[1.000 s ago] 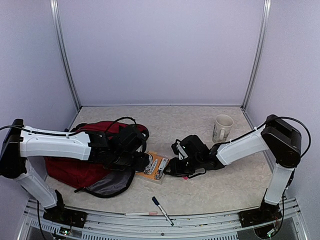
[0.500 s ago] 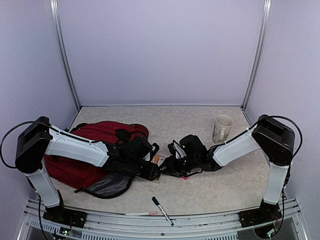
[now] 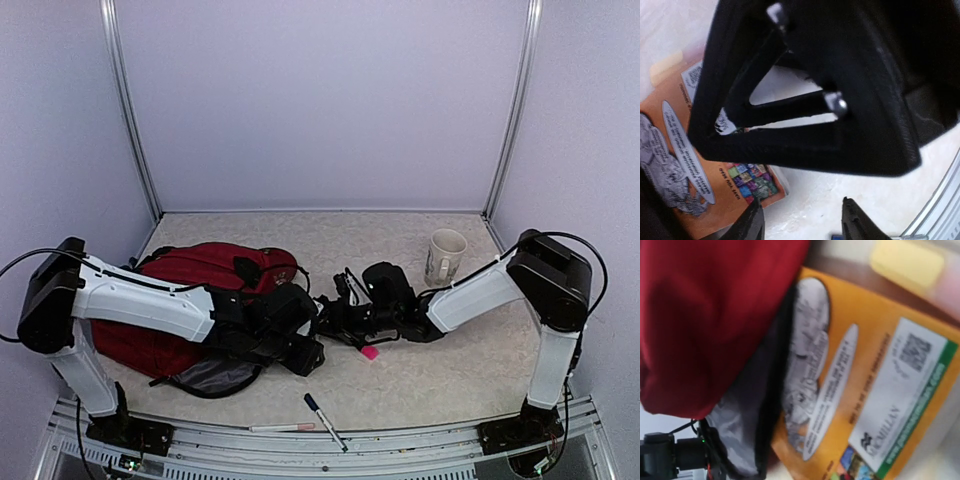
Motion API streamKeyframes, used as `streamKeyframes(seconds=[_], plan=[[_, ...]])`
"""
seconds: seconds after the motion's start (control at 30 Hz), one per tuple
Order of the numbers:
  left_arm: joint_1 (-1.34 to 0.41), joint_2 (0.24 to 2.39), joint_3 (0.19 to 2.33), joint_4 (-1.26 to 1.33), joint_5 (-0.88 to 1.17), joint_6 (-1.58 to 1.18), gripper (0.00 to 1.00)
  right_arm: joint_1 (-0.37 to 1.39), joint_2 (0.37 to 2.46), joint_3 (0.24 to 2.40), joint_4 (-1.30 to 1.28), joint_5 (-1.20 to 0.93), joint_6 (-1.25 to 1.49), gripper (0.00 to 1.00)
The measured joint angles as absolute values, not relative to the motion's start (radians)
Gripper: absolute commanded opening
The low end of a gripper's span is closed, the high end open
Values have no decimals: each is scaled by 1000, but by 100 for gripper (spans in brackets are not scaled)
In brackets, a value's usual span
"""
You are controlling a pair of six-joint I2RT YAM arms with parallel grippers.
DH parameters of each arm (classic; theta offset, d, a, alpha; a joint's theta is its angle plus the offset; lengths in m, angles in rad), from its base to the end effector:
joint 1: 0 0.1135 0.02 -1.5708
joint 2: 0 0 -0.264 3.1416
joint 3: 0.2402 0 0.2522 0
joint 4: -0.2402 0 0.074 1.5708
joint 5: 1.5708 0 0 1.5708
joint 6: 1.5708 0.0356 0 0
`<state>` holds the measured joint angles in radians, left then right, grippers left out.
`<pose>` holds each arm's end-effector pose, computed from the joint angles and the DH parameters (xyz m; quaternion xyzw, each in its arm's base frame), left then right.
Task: Pack the student bag
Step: Adjust the book at the center of the board.
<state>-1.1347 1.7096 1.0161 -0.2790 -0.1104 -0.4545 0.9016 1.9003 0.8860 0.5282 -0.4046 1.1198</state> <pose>0.1492 -0.3109 0.1741 0.3030 0.9049 -0.1730 0.2438 0.2248 0.3068 0.1371 -0.0117 0.8453 0.5198 0.1228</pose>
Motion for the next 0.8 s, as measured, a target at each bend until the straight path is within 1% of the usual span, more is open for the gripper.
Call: streamKeyframes(seconds=[0.07, 0.17, 0.27, 0.33, 0.47, 0.57, 0.63, 0.7, 0.8], plan=[[-1143, 1696, 1056, -363, -159, -428, 57, 896, 1883, 885, 517, -390, 1099, 46], [-1106, 1684, 1065, -469, -218, -391, 66, 878, 1869, 929, 414, -358, 1008, 55], [-1106, 1693, 1062, -564, -276, -362, 74, 861, 1900, 1098, 222, -334, 861, 60], [-1129, 1711, 1066, -606, -318, -340, 75, 855, 1937, 1224, 136, -318, 770, 61], [-1168, 1827, 1130, -686, -433, -297, 75, 847, 2024, 1411, -6, -309, 622, 58], [-1180, 1889, 1192, -714, -493, -263, 75, 846, 2087, 1481, -96, -327, 539, 49], [-1184, 1906, 1203, -720, -519, -241, 73, 843, 2128, 1504, -144, -359, 496, 44], [-1186, 1907, 1203, -728, -531, -215, 68, 841, 2160, 1517, -181, -390, 466, 40], [-1185, 1908, 1201, -735, -533, -178, 62, 840, 2182, 1533, -209, -408, 429, 38]])
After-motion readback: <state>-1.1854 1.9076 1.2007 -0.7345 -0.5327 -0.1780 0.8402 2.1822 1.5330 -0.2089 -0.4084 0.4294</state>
